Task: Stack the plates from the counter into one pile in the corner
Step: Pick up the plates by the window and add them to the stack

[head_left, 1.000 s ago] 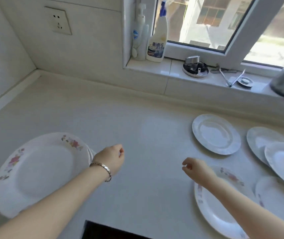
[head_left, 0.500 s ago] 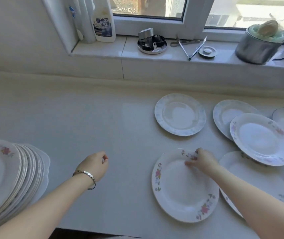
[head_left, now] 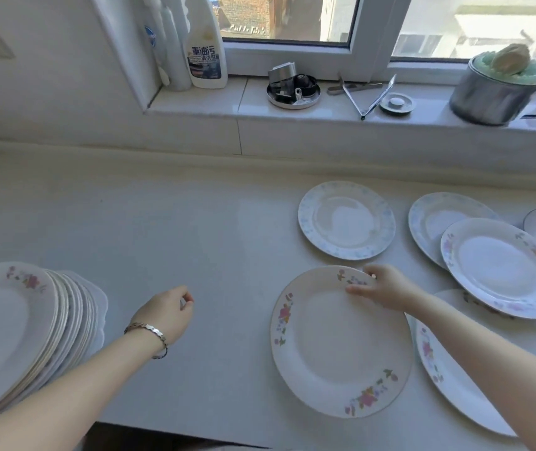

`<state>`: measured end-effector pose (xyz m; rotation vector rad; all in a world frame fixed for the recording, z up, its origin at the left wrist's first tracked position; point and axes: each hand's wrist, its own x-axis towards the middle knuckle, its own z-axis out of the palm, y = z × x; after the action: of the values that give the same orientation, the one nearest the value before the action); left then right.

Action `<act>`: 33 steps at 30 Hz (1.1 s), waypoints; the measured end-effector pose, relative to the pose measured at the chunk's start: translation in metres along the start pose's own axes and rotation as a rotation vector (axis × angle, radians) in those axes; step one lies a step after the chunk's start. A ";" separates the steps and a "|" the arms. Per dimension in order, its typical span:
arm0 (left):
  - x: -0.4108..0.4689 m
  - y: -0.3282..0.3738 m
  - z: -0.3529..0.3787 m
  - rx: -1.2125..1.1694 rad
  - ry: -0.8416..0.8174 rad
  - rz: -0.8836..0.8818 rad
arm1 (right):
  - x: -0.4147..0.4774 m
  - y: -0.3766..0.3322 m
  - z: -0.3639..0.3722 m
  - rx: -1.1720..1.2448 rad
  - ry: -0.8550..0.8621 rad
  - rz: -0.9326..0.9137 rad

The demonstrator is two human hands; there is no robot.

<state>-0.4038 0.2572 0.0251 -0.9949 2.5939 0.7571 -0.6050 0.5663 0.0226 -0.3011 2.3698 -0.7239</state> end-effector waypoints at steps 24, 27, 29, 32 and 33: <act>-0.062 -0.289 -0.179 -0.121 0.480 -0.432 | -0.046 -0.341 0.262 0.601 -0.062 -0.139; -0.065 -0.314 -0.180 -0.157 0.480 -0.473 | -0.047 -0.351 0.283 0.531 -0.054 -0.164; -0.066 -0.327 -0.179 -0.180 0.477 -0.492 | -0.046 -0.357 0.292 0.444 -0.044 -0.194; -0.064 -0.339 -0.178 -0.204 0.478 -0.502 | -0.044 -0.363 0.300 0.097 0.047 -0.243; -0.062 -0.342 -0.177 -0.213 0.477 -0.503 | -0.044 -0.363 0.302 -0.014 0.083 -0.248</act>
<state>-0.1350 -0.0230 0.0693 -2.0056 2.4600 0.7330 -0.3682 0.1563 0.0555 -0.5887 2.4426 -0.8482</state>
